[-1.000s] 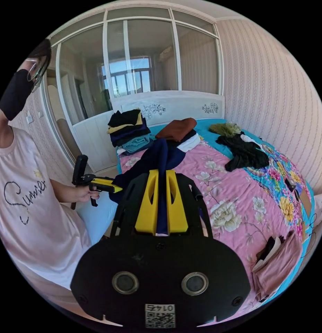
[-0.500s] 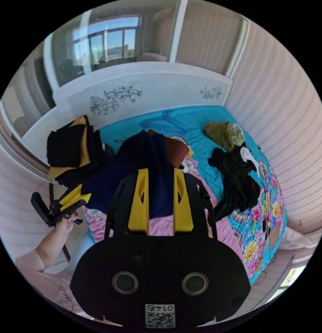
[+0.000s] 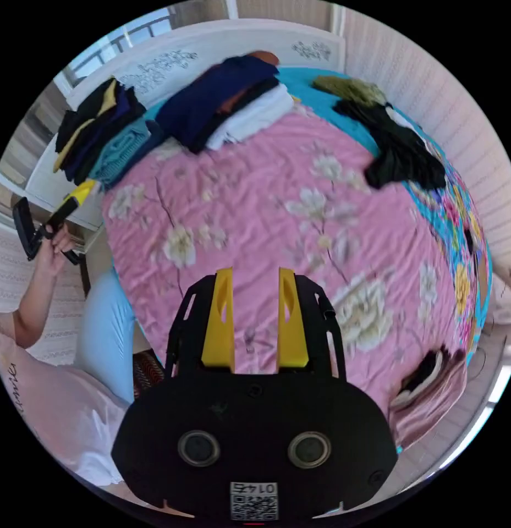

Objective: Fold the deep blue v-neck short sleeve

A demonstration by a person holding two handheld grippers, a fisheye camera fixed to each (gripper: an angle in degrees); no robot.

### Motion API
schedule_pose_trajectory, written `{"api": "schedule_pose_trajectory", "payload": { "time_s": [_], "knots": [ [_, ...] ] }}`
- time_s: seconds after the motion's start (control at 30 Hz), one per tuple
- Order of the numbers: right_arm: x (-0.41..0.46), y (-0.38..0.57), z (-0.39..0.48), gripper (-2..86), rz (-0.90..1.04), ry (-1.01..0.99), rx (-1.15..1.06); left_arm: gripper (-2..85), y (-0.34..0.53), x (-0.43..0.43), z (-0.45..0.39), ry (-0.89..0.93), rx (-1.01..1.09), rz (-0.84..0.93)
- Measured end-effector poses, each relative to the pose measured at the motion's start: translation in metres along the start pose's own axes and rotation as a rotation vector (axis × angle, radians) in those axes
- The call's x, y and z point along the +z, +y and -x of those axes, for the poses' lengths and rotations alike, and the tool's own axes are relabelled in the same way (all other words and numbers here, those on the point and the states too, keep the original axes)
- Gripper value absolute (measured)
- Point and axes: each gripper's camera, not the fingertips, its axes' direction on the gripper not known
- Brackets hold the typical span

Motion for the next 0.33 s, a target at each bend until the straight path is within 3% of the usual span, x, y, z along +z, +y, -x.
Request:
{"api": "schedule_pose_trajectory", "payload": {
  "time_s": [0.1, 0.27, 0.33],
  "knots": [
    [0.03, 0.128, -0.041, 12.2, 0.128, 0.052, 0.242, 9.0, 0.037, 0.046, -0.064, 0.128, 0.107, 0.065],
    [-0.001, 0.317, -0.104, 13.3, -0.005, 0.146, 0.697, 9.2, 0.086, 0.143, -0.19, 0.376, 0.301, 0.23],
    [-0.013, 0.357, -0.116, 13.6, -0.065, 0.233, 0.768, 9.2, 0.096, 0.176, -0.237, 0.412, 0.396, 0.273]
  ]
}}
